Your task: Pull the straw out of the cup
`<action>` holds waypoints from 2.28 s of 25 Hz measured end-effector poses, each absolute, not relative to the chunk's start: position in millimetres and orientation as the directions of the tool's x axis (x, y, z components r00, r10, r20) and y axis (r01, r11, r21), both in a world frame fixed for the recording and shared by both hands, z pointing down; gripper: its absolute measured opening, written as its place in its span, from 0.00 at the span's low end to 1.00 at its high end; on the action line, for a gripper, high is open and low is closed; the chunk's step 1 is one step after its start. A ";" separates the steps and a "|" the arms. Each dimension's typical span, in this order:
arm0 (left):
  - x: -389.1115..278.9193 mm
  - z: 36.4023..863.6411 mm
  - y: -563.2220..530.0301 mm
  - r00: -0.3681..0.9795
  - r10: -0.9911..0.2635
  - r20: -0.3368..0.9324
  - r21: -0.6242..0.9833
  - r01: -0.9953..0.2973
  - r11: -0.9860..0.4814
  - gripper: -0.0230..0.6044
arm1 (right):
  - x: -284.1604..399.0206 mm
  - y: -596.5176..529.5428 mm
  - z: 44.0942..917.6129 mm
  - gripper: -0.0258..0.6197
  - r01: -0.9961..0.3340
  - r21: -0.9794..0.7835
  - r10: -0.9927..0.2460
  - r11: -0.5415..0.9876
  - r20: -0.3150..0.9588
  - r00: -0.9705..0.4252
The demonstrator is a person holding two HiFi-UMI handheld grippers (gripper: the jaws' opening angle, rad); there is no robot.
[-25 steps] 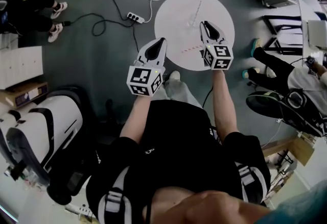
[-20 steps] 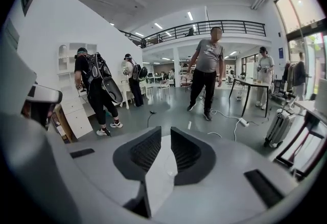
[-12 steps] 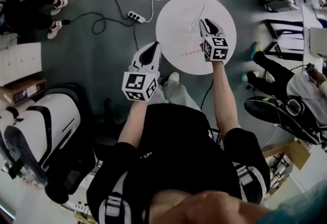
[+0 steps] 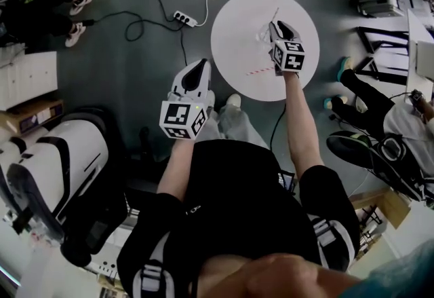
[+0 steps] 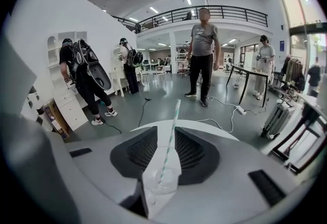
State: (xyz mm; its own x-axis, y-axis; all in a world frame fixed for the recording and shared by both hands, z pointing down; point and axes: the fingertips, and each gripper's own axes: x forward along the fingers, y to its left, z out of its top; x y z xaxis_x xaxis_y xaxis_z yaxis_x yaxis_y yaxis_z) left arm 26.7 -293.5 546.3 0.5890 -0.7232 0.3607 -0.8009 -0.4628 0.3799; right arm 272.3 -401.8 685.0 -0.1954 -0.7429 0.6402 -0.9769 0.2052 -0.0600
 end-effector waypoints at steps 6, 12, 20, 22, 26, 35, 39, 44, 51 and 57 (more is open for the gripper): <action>15.6 549.8 -291.1 0.572 -0.730 0.373 0.376 -0.813 -0.445 0.05 | 269.8 -411.1 703.5 0.21 -0.978 -0.057 -0.722 0.203 0.665 -0.189; 10.8 552.6 -290.0 0.566 -0.731 0.381 0.372 -0.818 -0.439 0.05 | 274.7 -425.4 716.1 0.21 -0.985 -0.018 -0.717 0.172 0.683 -0.137; 8.4 553.3 -288.0 0.568 -0.727 0.387 0.375 -0.817 -0.439 0.05 | 280.0 -423.7 718.7 0.10 -0.990 -0.003 -0.726 0.140 0.680 -0.104; 7.1 554.2 -287.3 0.567 -0.727 0.388 0.376 -0.817 -0.437 0.05 | 280.8 -423.4 715.8 0.09 -0.990 -0.006 -0.732 0.139 0.673 -0.106; -0.4 555.7 -288.4 0.556 -0.735 0.388 0.378 -0.824 -0.423 0.05 | 278.8 -419.4 703.0 0.09 -0.991 -0.011 -0.754 0.133 0.648 -0.108; -15.5 541.0 -293.3 0.544 -0.759 0.357 0.369 -0.829 -0.421 0.05 | 270.9 -398.6 638.3 0.09 -0.984 -0.031 -0.840 0.176 0.517 -0.166; -9.3 537.9 -290.6 0.566 -0.748 0.347 0.378 -0.814 -0.441 0.05 | 264.7 -388.2 611.8 0.09 -0.984 -0.024 -0.866 0.177 0.471 -0.168; 6.1 536.1 -291.3 0.604 -0.723 0.335 0.387 -0.788 -0.479 0.05 | 255.8 -372.1 574.4 0.09 -0.986 -0.034 -0.903 0.166 0.397 -0.166; 37.6 520.5 -289.2 0.670 -0.680 0.297 0.385 -0.736 -0.556 0.05 | 278.8 -320.6 510.3 0.09 -0.991 -0.094 -0.955 0.093 0.272 -0.116; 60.1 515.9 -272.2 0.711 -0.642 0.289 0.388 -0.700 -0.600 0.05 | 300.9 -277.7 458.4 0.09 -0.985 -0.165 -0.982 0.044 0.176 -0.073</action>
